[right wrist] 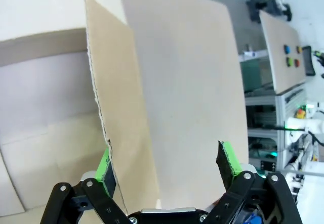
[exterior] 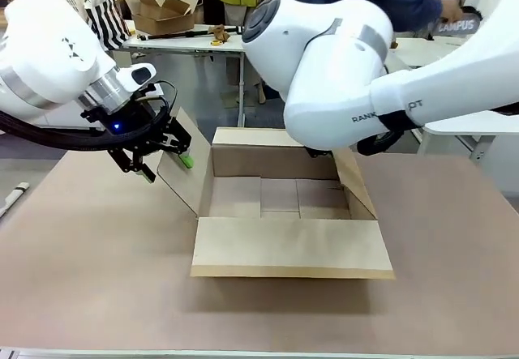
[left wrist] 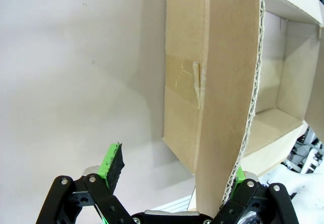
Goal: Pack the gift set into the box.
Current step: Place both hands on the side flaps of the Package Box and spread them outward.
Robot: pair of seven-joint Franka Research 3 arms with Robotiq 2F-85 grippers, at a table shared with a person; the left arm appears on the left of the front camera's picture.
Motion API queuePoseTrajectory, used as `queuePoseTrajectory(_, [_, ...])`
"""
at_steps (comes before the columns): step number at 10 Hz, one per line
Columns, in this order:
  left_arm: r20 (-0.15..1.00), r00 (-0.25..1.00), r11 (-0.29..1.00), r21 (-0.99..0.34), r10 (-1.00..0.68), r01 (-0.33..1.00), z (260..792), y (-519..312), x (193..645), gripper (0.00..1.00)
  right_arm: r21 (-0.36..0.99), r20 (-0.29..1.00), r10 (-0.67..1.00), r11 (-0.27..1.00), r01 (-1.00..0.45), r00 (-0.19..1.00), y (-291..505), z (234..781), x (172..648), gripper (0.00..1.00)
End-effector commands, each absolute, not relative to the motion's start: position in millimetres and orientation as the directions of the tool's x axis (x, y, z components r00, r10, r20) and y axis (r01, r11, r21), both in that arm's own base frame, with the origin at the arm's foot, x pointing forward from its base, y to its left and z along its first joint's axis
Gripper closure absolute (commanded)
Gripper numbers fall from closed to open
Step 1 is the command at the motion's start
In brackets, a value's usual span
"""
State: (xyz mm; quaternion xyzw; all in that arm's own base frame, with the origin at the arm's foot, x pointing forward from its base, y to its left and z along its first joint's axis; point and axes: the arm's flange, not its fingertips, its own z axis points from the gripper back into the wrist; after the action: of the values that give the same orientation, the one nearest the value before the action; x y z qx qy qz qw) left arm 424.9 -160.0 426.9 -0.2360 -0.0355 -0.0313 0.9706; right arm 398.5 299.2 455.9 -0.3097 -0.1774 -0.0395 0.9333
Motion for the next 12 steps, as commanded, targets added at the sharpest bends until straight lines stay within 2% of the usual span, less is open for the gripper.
queuePoseTrajectory(1, [0.088,0.995,0.893,-0.445,-0.039,0.074,427.7,-160.0,425.4,0.0,-0.529,0.339,0.003,0.828,0.188,0.941,262.3,461.2,377.2,0.0])
queuePoseTrajectory(4, [0.088,0.995,0.893,-0.445,-0.039,0.074,427.7,-160.0,425.4,0.0,-0.467,0.361,-0.072,0.849,0.247,0.93,247.7,475.7,343.7,0.0])
queuePoseTrajectory(5, [0.088,0.995,0.893,-0.445,-0.039,0.074,427.7,-160.0,425.4,0.0,-0.53,0.365,-0.046,0.811,0.248,0.93,256.5,467.2,371.4,0.0])
queuePoseTrajectory(8, [0.088,0.995,0.893,-0.445,-0.039,0.074,427.7,-160.0,425.4,0.0,-0.513,0.369,-0.065,0.817,0.262,0.927,252.3,469.9,358.7,0.0])
queuePoseTrajectory(9, [0.088,0.995,0.893,-0.445,-0.039,0.074,427.7,-160.0,425.4,0.0,-0.396,0.346,-0.12,0.88,0.261,0.93,223.7,470.8,362.5,0.0])
queuePoseTrajectory(12, [0.088,0.995,0.893,-0.445,-0.039,0.074,427.7,-160.0,425.4,0.0,-0.138,0.336,-0.064,0.984,0.116,0.94,182.8,471.7,375.6,0.0])
